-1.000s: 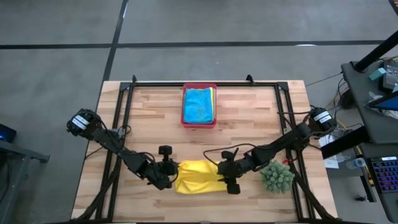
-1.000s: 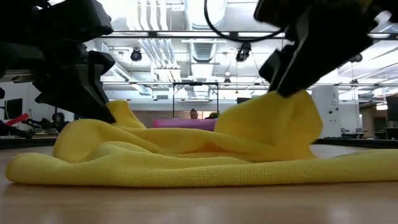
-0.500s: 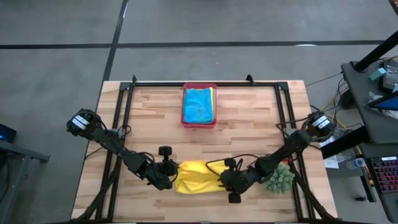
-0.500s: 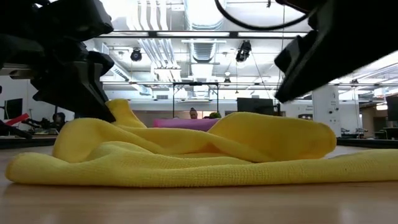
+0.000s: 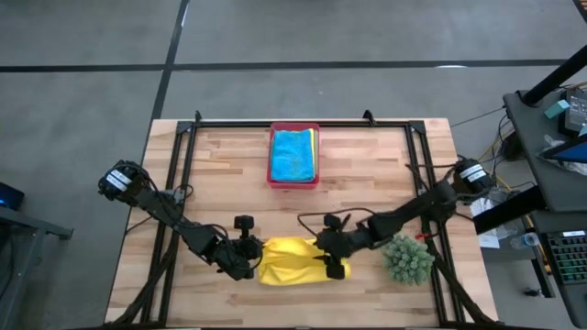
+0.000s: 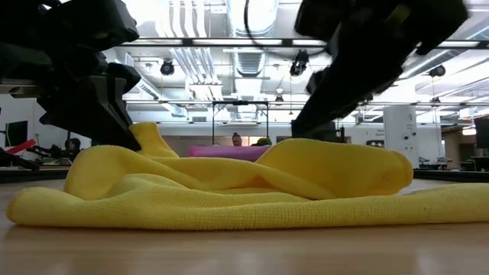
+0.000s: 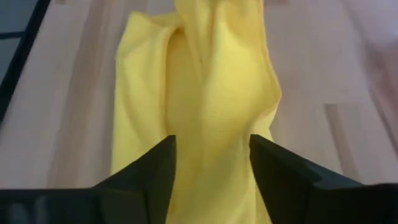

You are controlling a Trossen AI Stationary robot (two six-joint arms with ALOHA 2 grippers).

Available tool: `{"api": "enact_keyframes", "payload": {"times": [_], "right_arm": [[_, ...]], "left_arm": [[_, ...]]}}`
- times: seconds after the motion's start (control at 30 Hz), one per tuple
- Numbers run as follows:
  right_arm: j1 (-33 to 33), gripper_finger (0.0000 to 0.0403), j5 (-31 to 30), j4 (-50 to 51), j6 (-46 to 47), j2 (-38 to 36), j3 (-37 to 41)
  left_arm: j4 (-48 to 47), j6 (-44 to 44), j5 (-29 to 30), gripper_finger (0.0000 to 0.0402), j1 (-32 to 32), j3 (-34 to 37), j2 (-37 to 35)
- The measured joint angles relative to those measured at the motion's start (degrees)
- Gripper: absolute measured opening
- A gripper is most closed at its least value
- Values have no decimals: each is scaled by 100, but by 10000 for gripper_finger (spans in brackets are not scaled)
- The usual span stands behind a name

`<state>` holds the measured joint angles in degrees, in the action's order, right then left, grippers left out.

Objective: Fold microfiber towels
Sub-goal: Fold the yellow towel

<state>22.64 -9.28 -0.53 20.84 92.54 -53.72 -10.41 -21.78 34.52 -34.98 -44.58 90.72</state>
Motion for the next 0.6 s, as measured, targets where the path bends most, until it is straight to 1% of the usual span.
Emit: {"api": "enact_keyframes", "payload": {"times": [0.17, 0.3, 0.4, 0.6], "right_arm": [[-410, 230, 938, -312, -372, 178, 16], [-545, 237, 1362, -263, -429, 220, 25], [-561, 227, 1421, -278, -431, 220, 34], [-554, 187, 1432, -278, -439, 360, 36]], "left_arm": [[3, 3, -1, 0, 0, 0, 0], [0, 2, -2, 0, 0, 0, 0], [3, 2, -2, 0, 0, 0, 0], [2, 0, -2, 0, 0, 0, 0]]}}
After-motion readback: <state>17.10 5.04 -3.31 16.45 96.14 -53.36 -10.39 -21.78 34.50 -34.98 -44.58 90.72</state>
